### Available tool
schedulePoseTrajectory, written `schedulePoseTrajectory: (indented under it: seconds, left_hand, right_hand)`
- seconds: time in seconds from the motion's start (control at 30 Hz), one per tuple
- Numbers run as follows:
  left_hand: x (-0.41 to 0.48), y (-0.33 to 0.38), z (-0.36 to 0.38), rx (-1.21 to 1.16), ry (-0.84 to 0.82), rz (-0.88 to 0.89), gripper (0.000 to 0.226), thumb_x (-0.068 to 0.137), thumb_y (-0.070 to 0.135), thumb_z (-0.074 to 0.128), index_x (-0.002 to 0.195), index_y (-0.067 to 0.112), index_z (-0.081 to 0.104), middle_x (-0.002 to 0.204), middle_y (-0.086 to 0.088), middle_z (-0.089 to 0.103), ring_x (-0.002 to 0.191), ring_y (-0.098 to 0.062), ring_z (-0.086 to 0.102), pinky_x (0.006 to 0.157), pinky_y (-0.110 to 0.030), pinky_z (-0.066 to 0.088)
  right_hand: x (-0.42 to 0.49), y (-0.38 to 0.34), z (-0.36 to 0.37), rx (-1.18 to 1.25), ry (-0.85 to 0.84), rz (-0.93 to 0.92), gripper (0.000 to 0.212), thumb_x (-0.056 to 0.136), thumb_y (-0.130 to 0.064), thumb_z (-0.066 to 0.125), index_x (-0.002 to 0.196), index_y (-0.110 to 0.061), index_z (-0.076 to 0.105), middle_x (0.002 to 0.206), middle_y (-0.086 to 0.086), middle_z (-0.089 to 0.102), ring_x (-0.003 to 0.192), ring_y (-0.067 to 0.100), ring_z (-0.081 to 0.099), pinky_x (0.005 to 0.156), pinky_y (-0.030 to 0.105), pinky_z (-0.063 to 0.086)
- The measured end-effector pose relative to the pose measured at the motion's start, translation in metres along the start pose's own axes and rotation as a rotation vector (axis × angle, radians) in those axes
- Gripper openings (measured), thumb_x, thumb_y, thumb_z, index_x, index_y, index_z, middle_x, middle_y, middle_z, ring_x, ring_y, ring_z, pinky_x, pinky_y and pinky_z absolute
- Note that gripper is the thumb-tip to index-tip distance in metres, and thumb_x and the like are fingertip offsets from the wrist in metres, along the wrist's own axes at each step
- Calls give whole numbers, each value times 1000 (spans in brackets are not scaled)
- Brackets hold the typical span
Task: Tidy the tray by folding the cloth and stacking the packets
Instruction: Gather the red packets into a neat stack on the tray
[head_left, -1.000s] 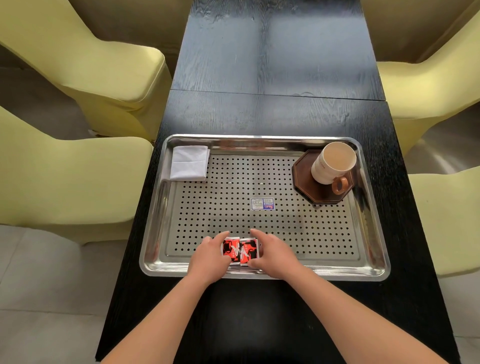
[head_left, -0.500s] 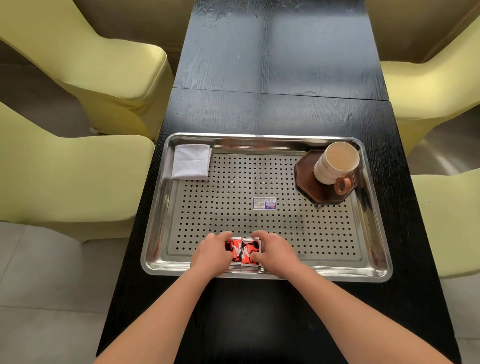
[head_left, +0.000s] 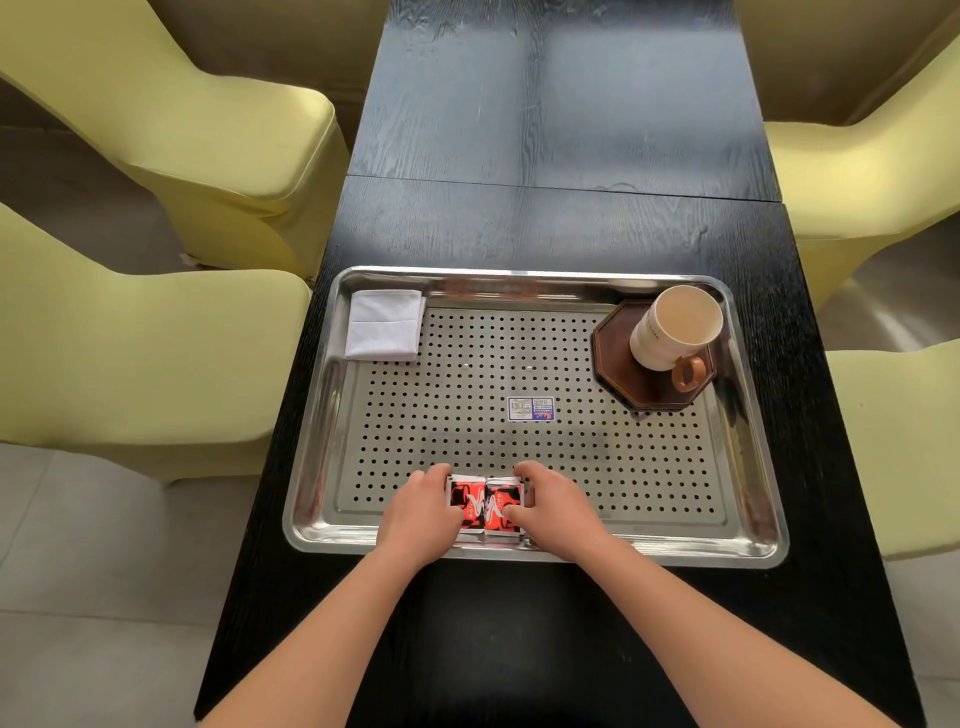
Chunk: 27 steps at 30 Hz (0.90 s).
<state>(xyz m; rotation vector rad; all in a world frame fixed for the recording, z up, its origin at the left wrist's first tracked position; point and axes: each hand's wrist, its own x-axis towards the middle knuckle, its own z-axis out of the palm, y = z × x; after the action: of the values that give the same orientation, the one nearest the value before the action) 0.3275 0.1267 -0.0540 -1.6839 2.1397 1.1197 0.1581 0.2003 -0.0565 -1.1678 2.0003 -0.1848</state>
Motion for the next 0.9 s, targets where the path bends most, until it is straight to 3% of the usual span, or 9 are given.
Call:
schedulePoseTrajectory:
  seconds: [0.1,0.27,0.6,0.8,0.9]
  left_hand:
    - [-3,-7,0,-2,9,-1,38,86,16,56,123,25,57,106,0,56,88,-15,56,75,-31,48]
    - [-1,-8,-2,-7,19,-5,44,86,13,55,129,22,57,105,1,55,89,-17,58,75,-31,49]
    - [-9,-9,0,-14,30,25,28,91,22,61,118,26,65,98,3,57,82,-10,56,65,-24,41]
    - [-11,-9,-3,-25,11,29,21,89,18,59,107,25,67,95,3,58,79,-9,57,66,-26,46]
    - [-12,-10,-3,-35,-2,36,22,90,16,58,108,25,67,95,3,60,79,-10,57,67,-25,46]
  right_hand:
    - [-3,2,0,16,-7,8,53,87,-36,67,136,-24,50,95,-8,58,92,15,59,78,35,51]
    - [-3,-1,-2,32,-20,17,53,88,-37,67,137,-26,51,102,-8,60,96,14,59,83,35,53]
    - [-9,0,4,90,47,61,52,91,-25,65,139,-21,46,86,-5,68,82,13,65,78,37,57]
    - [-11,2,8,88,70,60,49,90,-27,65,138,-18,56,100,-7,67,93,10,61,78,26,47]
    - [-12,2,9,102,71,66,48,90,-26,65,136,-17,56,101,-5,67,95,12,62,81,29,50]
